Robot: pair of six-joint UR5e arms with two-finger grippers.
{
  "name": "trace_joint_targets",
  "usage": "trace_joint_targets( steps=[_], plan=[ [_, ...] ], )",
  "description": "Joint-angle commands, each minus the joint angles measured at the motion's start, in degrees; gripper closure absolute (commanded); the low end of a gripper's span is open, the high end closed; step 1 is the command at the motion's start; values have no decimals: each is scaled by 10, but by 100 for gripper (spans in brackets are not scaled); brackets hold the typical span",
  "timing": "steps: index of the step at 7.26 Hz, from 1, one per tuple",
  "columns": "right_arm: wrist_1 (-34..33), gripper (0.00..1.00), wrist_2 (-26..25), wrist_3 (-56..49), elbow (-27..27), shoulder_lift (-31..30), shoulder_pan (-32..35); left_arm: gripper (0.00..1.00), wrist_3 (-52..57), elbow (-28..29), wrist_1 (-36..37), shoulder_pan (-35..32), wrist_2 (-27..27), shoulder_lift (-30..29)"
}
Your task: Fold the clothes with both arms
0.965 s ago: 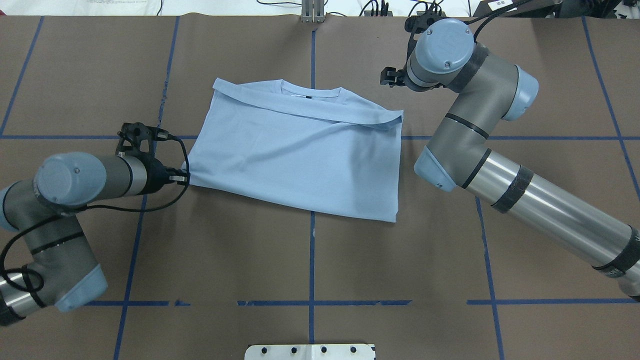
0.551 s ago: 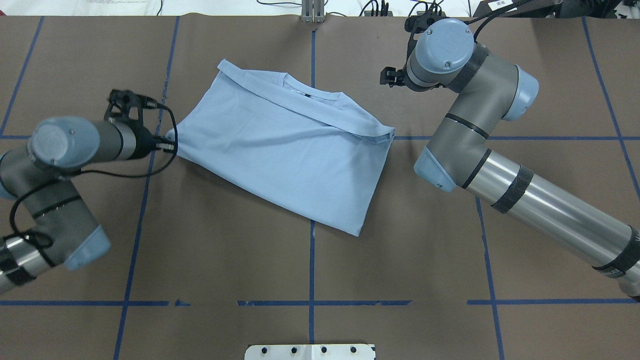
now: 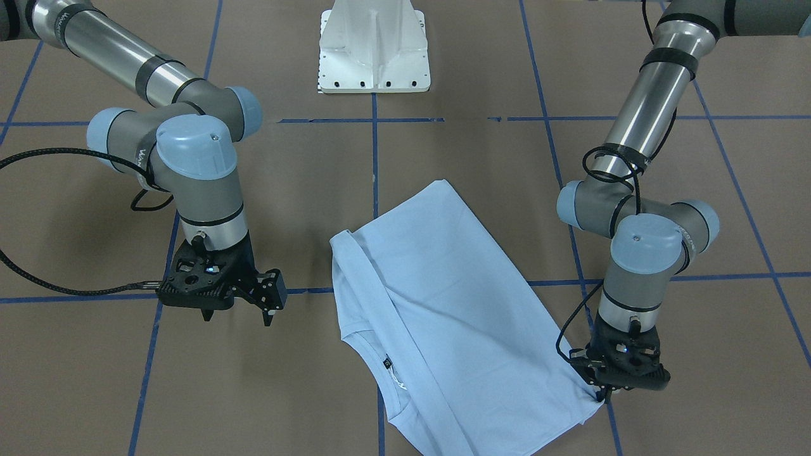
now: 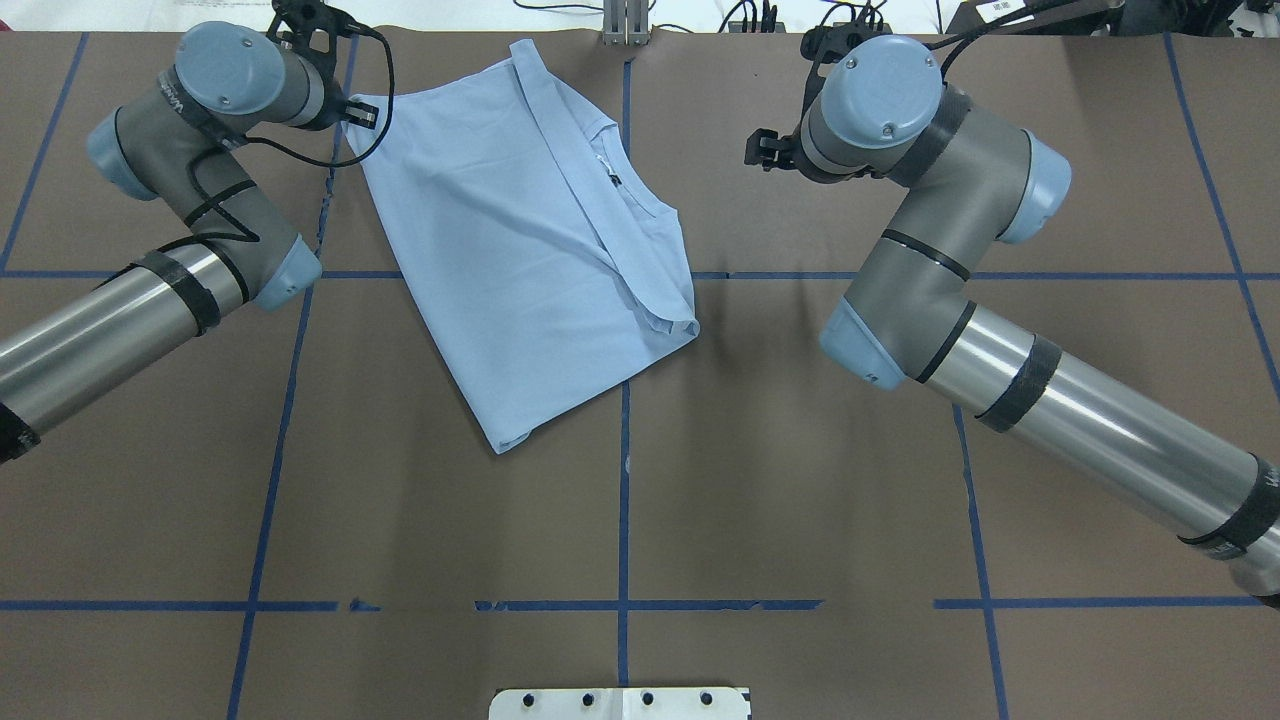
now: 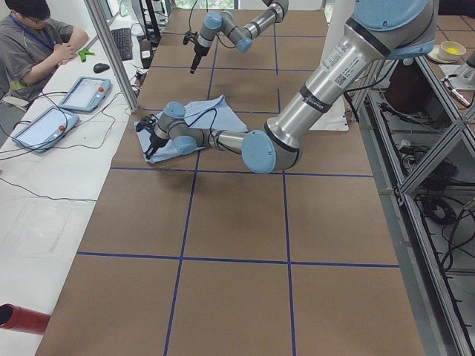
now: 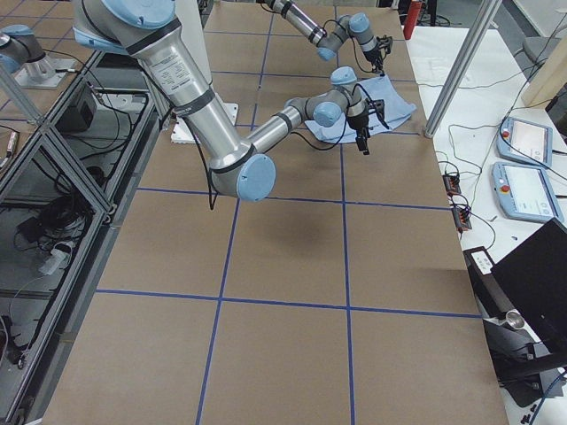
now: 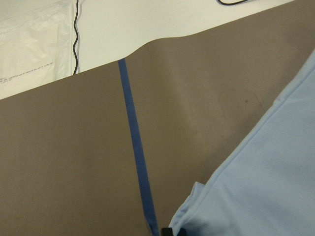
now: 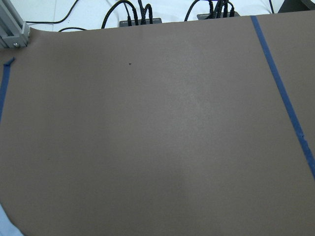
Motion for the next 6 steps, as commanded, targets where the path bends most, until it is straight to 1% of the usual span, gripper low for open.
trace_joint_targets(
  steps=[1, 2, 3, 4, 5, 6],
  plan=[
    [-3, 11, -6, 139, -5, 30, -34, 0, -4, -63, -30, -8, -64, 39],
    [-6, 22, -8, 209, -17, 48, -54, 0, -8, -103, -30, -8, -67, 61],
    [-5, 25, -29, 248, -44, 59, -74, 0, -10, -110, -30, -8, -67, 63],
    [-6, 26, -41, 258, -72, 80, -87, 0, -14, -110, -30, -8, -67, 67],
    [-4, 33, -69, 259, -81, 82, -104, 0, -13, -110, -30, -7, -67, 71],
    [-6, 33, -91, 254, -83, 82, -114, 0, -13, -110, -30, -7, -67, 72]
  ],
)
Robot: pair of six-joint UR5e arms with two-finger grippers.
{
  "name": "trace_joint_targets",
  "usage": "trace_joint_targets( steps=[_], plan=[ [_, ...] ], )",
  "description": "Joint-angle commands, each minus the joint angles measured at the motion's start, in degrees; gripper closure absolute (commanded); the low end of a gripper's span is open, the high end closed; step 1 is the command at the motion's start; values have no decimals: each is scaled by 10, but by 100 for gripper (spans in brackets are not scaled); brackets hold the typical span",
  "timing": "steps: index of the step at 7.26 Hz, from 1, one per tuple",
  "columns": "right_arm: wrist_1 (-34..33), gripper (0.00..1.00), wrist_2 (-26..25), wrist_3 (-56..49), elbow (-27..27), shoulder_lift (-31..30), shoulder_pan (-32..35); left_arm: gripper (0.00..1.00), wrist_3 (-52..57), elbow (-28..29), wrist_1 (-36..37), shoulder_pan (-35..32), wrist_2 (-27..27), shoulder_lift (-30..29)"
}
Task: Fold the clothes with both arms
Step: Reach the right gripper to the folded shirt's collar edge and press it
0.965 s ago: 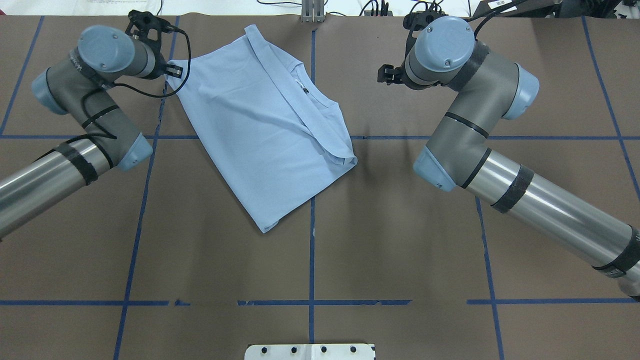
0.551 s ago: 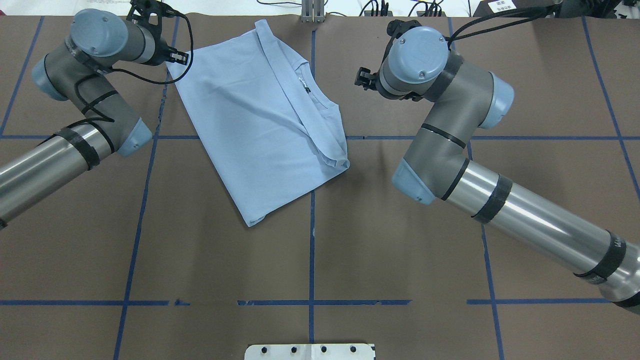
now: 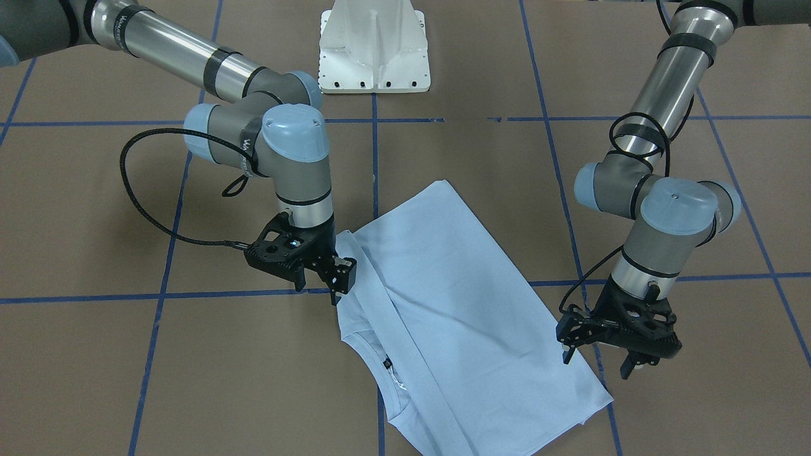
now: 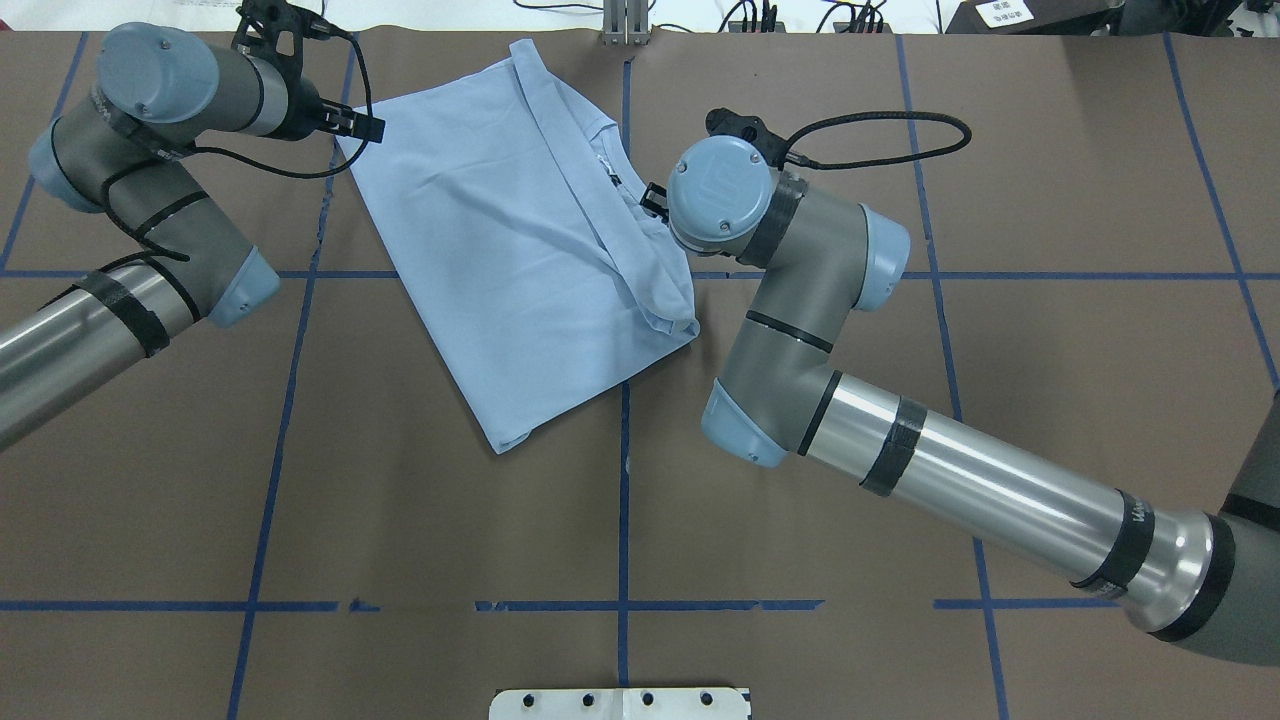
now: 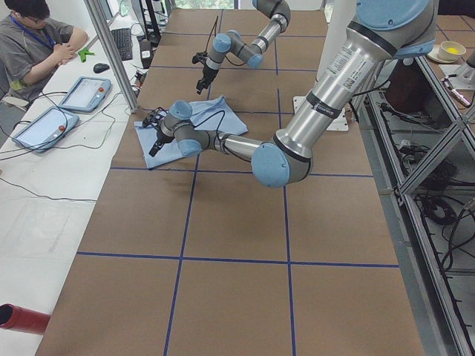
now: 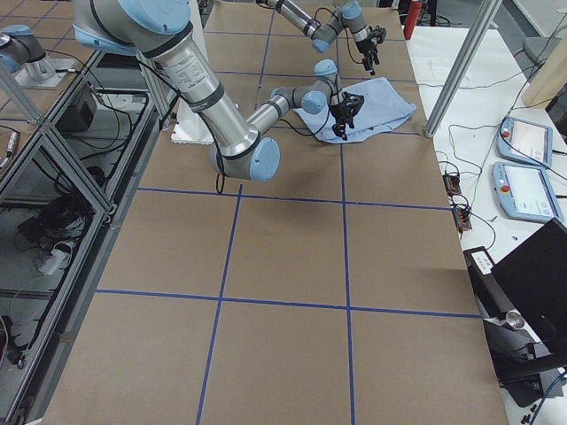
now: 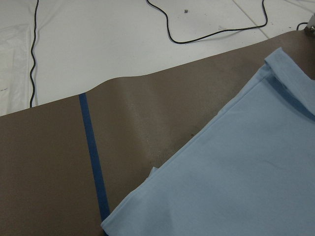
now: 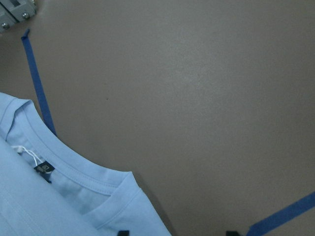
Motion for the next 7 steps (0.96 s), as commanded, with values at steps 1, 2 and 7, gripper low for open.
trace_joint_targets(
  steps=[1, 2, 7],
  plan=[
    [-3, 36, -29, 0, -19, 4, -23, 0, 0, -1, 0, 0, 0, 3],
    [-2, 41, -38, -2, -29, 5, -27, 0, 0, -1, 0, 0, 0, 8],
    [-3, 45, -53, -8, -45, 13, -42, 0, 0, -1, 0, 0, 0, 9]
  ],
)
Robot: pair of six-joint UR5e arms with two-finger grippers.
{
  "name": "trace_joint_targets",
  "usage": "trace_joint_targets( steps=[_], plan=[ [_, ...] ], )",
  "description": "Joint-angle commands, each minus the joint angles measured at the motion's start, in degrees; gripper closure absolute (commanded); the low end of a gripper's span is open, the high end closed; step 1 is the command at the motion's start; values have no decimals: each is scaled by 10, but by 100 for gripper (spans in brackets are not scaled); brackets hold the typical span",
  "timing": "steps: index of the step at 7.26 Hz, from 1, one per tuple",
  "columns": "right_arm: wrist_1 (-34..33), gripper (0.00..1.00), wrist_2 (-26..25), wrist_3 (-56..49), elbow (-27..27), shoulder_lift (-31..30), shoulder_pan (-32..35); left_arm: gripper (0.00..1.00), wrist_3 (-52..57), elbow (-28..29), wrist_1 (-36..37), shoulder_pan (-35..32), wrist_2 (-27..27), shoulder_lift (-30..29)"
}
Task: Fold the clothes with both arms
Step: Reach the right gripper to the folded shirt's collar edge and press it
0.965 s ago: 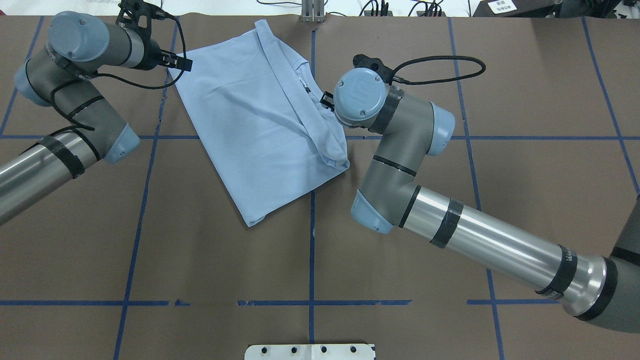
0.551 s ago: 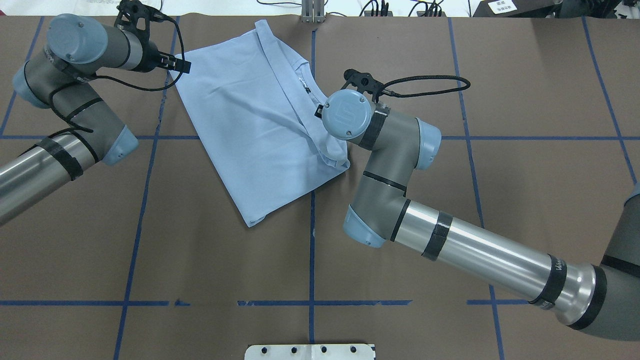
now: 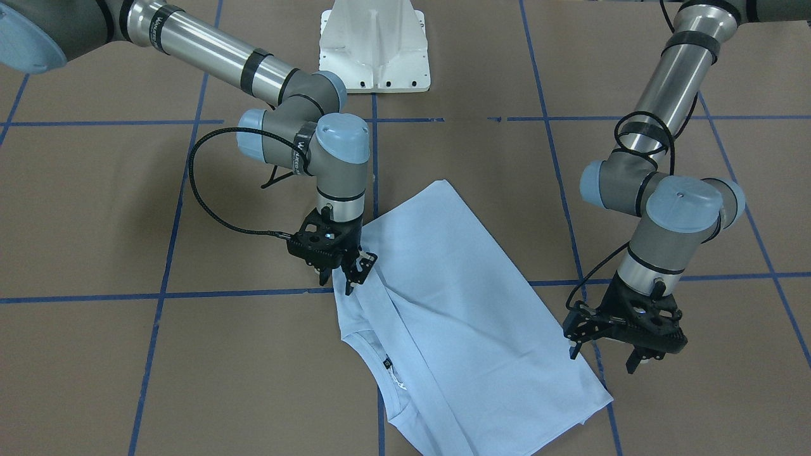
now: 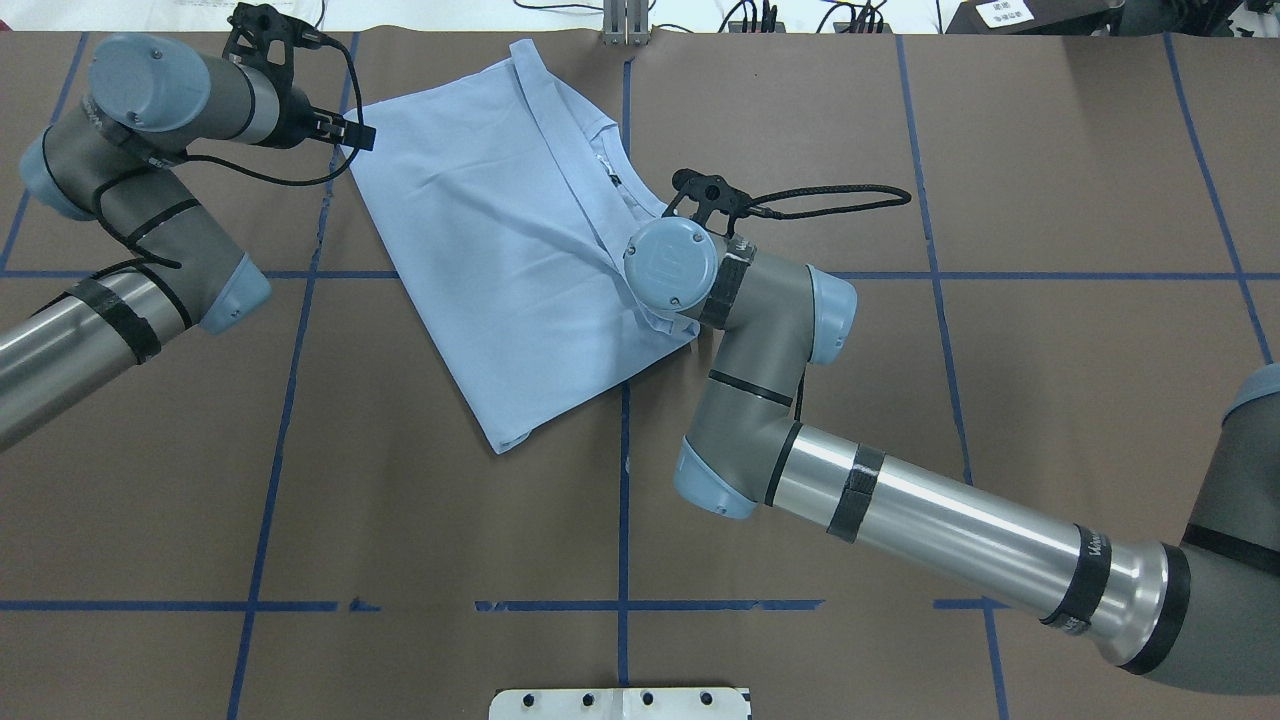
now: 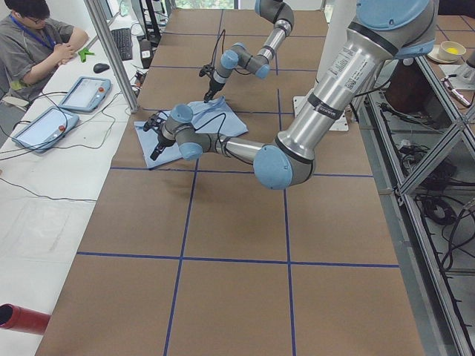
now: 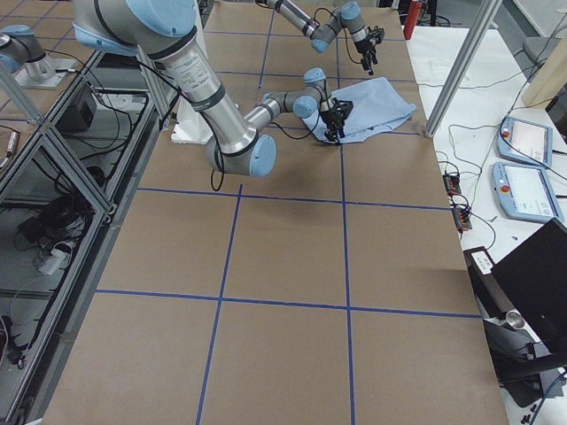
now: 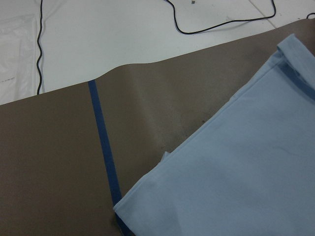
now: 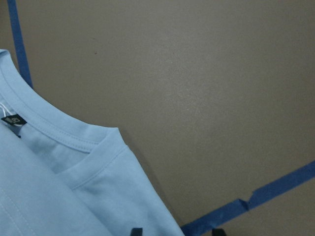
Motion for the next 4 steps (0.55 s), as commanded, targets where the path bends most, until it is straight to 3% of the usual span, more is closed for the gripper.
trace_joint_targets(
  steps=[1, 2, 3, 4],
  plan=[
    [0, 51, -1, -3, -2, 1, -1, 0, 0, 0, 0, 0, 0, 0],
    [0, 57, -1, -3, -2, 1, -1, 0, 0, 0, -1, -1, 0, 0],
    [0, 69, -1, -2, -2, 2, -1, 0, 0, 0, -1, -1, 0, 0],
    [0, 100, -1, -1, -2, 3, -1, 0, 0, 0, -1, -1, 0, 0]
  ],
)
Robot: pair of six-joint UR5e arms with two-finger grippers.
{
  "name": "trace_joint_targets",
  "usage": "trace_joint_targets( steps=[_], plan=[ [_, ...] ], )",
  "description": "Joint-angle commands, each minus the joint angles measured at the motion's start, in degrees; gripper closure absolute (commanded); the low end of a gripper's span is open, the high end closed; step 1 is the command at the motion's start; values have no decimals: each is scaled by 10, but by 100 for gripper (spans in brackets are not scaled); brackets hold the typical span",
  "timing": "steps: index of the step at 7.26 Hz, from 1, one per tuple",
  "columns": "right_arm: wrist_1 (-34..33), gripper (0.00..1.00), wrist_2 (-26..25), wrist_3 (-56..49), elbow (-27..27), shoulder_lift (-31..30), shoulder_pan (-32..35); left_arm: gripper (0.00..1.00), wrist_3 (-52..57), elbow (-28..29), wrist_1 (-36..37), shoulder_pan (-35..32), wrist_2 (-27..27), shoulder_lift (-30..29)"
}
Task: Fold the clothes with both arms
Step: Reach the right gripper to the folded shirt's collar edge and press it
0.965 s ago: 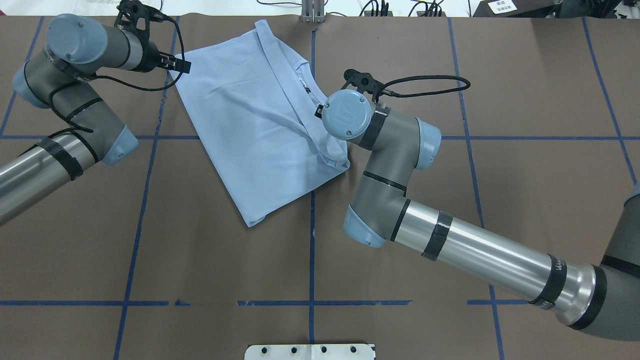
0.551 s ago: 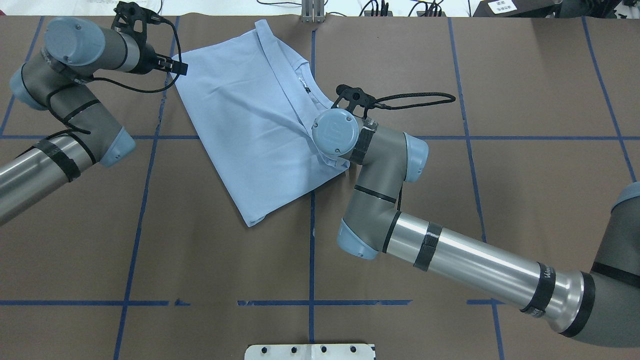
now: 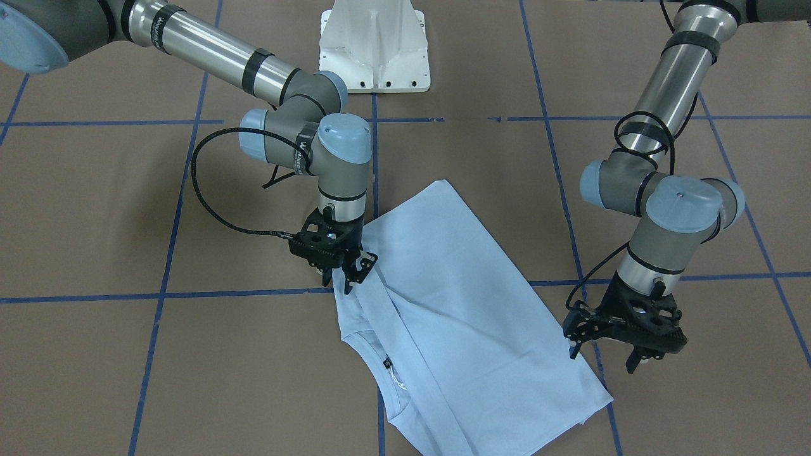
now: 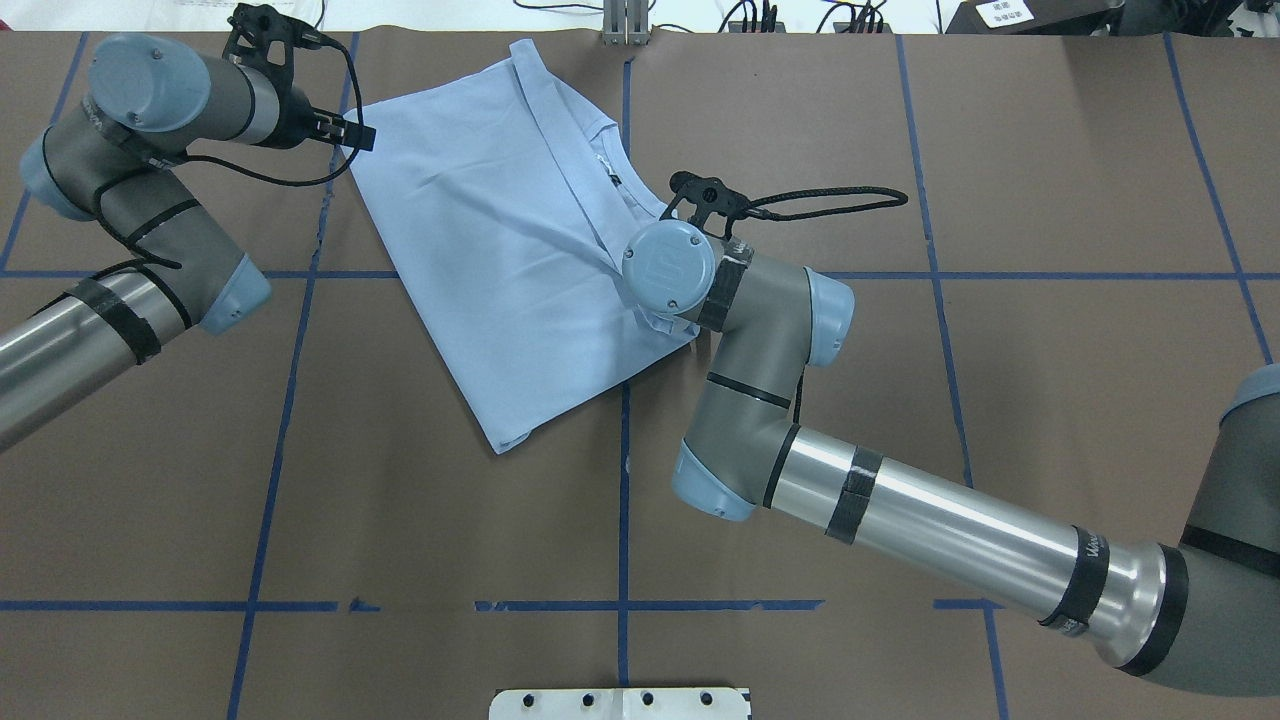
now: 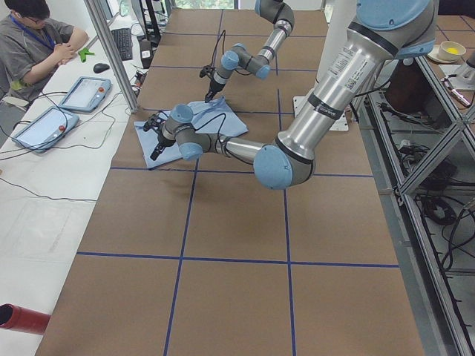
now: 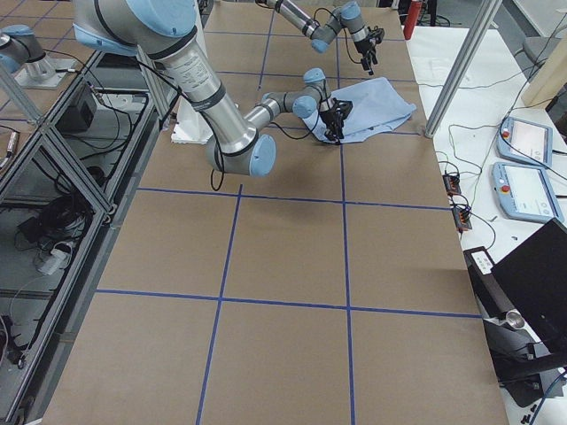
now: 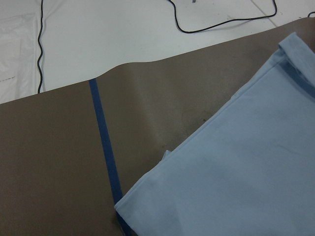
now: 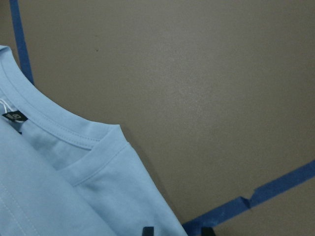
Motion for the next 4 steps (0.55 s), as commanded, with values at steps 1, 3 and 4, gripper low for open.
trace_joint_targets(
  steps=[1, 3, 4],
  plan=[
    [-1, 100, 0, 1, 0, 2, 0, 0, 0, 0, 0, 0, 0, 0],
    [-2, 100, 0, -2, 3, 2, 1, 0, 0, 0, -1, 0, 0, 0],
    [-10, 100, 3, -2, 17, 2, 0, 0, -1, -1, -1, 0, 0, 0]
  ],
)
